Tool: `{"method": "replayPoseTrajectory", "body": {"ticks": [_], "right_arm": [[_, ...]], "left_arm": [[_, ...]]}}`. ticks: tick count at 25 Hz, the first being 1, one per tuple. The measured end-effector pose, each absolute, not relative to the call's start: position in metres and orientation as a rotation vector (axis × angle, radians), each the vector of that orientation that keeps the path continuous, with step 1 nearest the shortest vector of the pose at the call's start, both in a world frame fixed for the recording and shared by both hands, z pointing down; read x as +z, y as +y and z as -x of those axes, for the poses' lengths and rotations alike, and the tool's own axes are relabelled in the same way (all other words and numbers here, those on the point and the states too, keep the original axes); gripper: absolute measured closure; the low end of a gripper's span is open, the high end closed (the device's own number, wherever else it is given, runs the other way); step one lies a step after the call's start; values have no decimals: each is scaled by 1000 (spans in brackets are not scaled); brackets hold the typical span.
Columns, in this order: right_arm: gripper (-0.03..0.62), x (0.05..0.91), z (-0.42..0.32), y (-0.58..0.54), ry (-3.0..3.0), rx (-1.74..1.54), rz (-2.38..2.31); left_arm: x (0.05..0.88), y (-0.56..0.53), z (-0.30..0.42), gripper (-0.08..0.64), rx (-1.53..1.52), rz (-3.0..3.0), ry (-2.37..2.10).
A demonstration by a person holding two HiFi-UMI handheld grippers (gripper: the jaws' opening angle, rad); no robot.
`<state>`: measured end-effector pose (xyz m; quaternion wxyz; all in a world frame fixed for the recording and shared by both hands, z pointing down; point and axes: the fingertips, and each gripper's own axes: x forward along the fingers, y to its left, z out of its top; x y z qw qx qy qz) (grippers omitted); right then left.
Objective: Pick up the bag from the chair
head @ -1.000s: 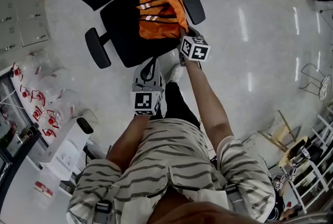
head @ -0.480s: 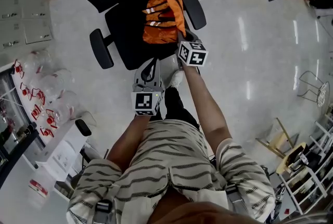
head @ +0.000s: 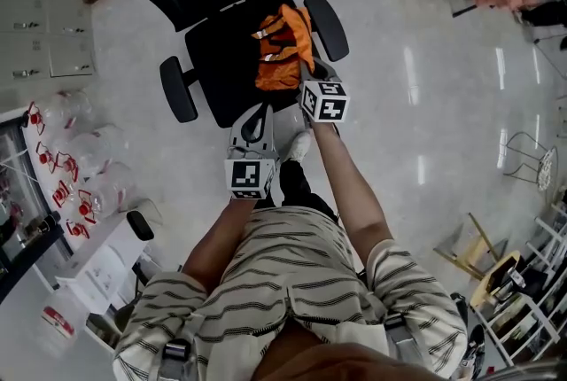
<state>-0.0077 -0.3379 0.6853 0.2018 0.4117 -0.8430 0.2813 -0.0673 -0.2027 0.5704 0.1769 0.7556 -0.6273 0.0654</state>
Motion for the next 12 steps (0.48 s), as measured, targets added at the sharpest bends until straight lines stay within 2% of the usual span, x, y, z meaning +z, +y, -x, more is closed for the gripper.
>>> {"method": "replayPoseTrajectory", "body": {"ticks": [12], "right_arm": [[568,652,0,-321,-2407,707,-1157]], "left_arm": [[553,-192,70,537,171,-2159,-1814]]}}
